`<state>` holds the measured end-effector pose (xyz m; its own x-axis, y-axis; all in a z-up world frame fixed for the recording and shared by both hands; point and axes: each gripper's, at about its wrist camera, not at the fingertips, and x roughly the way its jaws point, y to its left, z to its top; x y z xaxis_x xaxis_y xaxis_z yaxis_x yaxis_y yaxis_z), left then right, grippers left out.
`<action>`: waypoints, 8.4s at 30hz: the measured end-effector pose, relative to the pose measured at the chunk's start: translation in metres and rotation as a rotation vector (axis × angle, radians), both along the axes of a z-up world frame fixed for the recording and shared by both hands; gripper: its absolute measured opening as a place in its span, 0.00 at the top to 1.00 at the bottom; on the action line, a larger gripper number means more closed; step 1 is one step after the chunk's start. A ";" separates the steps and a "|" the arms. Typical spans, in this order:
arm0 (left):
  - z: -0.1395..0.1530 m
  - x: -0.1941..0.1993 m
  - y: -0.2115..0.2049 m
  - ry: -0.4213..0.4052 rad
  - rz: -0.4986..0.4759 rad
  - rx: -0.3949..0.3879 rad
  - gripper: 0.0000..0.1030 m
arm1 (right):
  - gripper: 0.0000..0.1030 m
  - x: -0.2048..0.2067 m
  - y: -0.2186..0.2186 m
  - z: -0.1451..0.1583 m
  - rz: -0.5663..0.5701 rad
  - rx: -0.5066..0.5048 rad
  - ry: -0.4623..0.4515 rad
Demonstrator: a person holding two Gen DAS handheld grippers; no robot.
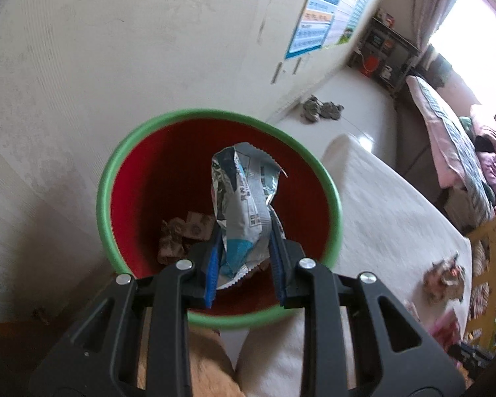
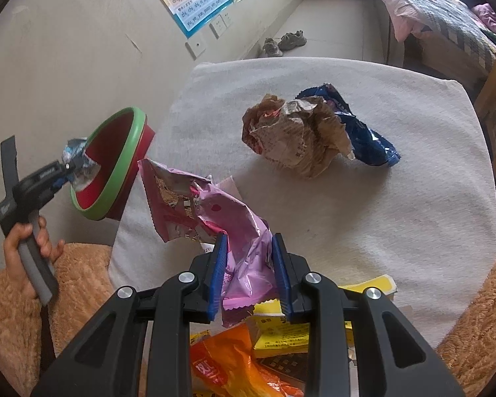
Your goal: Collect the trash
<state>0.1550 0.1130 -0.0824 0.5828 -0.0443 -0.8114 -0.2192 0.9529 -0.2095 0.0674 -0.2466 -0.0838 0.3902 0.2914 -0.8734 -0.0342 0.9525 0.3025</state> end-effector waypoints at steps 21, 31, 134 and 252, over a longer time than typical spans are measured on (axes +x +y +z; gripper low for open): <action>-0.056 0.055 0.013 0.059 0.112 -0.109 0.75 | 0.74 0.006 0.011 -0.011 0.037 -0.012 0.043; -0.070 0.065 0.018 0.069 0.137 -0.154 0.74 | 0.74 0.005 0.011 -0.013 0.029 -0.005 0.048; 0.132 -0.095 -0.186 -0.257 -0.295 0.178 0.18 | 0.26 0.034 -0.044 0.012 -0.048 -0.255 -0.187; 0.004 -0.068 -0.205 0.122 -0.454 -0.055 0.59 | 0.93 -0.032 -0.084 0.004 -0.190 0.004 -0.112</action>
